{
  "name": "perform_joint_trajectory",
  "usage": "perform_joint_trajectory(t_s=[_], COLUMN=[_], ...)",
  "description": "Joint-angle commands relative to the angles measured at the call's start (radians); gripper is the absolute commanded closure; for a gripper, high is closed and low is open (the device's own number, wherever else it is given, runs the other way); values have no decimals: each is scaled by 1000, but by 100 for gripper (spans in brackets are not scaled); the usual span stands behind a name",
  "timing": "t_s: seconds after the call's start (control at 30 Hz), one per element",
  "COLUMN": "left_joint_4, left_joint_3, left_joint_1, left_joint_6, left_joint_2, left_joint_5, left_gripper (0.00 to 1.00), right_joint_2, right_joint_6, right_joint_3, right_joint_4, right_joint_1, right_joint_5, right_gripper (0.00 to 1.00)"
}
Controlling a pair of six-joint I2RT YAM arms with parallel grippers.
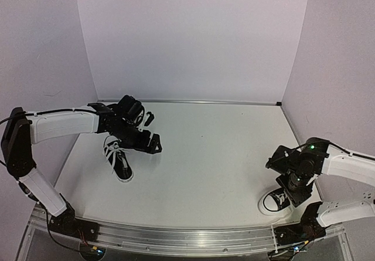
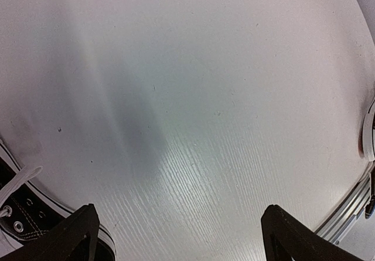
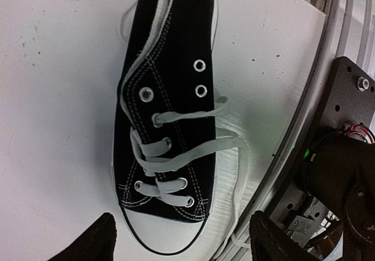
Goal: Tie the shoes
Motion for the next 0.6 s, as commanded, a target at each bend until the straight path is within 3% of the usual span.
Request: perform_joint_trajectory(t_s=[0.0,0.27,0.57], left_joint_4=[11,-10,-32], left_joint_3=[62,116,132], left_joint_1=[-5,-5,-5], left_joint_6=[42,79,106], left_joint_2=[-13,1,-16], left_joint_5=[19,57,55], left_gripper=[1,0,0], right_joint_2=[35,132,226], right_joint_6=[174,282,329], right_joint_3=[16,-25,-57], right_joint_4=[9,102,199], right_joint_1=[4,4,4], right_joint_5=[83,-14,15], right_gripper=[28,24,28])
